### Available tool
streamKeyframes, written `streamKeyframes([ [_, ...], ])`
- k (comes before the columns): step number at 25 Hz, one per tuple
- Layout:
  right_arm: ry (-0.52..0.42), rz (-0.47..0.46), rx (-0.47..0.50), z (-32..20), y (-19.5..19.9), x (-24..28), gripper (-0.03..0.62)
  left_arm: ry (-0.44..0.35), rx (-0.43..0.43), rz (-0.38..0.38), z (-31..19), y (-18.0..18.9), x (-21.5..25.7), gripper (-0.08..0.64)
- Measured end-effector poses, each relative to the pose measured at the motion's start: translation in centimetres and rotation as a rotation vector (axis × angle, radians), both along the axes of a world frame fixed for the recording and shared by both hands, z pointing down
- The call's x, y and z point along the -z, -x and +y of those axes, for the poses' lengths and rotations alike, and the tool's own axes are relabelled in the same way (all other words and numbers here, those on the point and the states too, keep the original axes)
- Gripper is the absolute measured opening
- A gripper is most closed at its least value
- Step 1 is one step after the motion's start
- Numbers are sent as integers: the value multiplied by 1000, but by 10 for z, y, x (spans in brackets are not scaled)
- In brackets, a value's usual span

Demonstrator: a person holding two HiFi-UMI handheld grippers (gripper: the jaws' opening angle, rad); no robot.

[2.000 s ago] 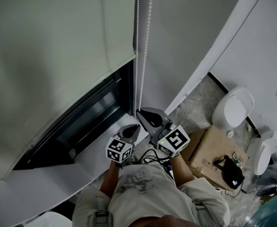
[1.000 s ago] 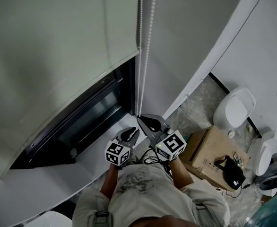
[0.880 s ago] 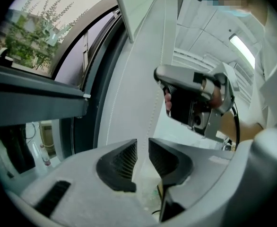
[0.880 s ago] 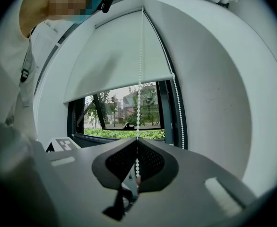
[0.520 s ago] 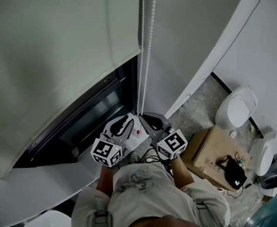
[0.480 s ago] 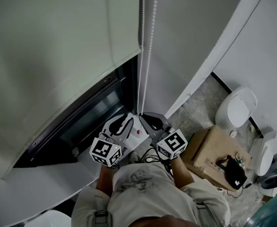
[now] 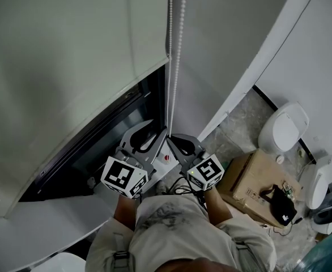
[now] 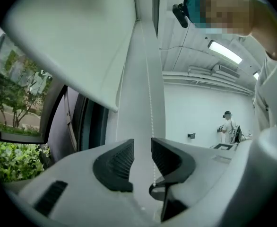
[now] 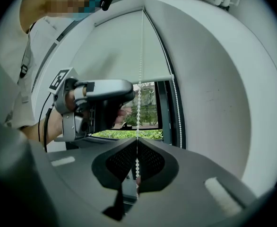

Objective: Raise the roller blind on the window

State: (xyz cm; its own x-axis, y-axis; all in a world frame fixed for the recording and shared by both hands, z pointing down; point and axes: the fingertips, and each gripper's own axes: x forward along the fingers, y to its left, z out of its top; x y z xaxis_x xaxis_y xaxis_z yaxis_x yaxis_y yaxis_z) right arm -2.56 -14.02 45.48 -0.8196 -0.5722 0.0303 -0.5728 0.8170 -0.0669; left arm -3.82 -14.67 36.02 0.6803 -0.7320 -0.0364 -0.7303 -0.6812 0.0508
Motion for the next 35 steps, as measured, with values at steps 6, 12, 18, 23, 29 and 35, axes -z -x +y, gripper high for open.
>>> streamKeyframes([
  [6, -1, -4, -6, -1, 1, 0, 9, -69, -39, 1, -6, -15, 35, 120],
  [12, -20, -11, 3, -1, 7, 5, 10, -97, -60, 6, -14, -22, 53, 115],
  [18, -14, -4, -7, 1, 8, 4, 10, -114, -63, -1, -15, -27, 60, 32],
  [23, -12, -4, -2, 2, 8, 1, 10, -115, -76, 8, -11, -30, 58, 23],
  [29, -4, 31, -7, 2, 9, -7, 11, -94, -77, 12, -10, -27, 47, 23],
  [35, 23, 52, -2, 4, 8, -27, 11, -49, -76, 19, -11, -26, 25, 23],
])
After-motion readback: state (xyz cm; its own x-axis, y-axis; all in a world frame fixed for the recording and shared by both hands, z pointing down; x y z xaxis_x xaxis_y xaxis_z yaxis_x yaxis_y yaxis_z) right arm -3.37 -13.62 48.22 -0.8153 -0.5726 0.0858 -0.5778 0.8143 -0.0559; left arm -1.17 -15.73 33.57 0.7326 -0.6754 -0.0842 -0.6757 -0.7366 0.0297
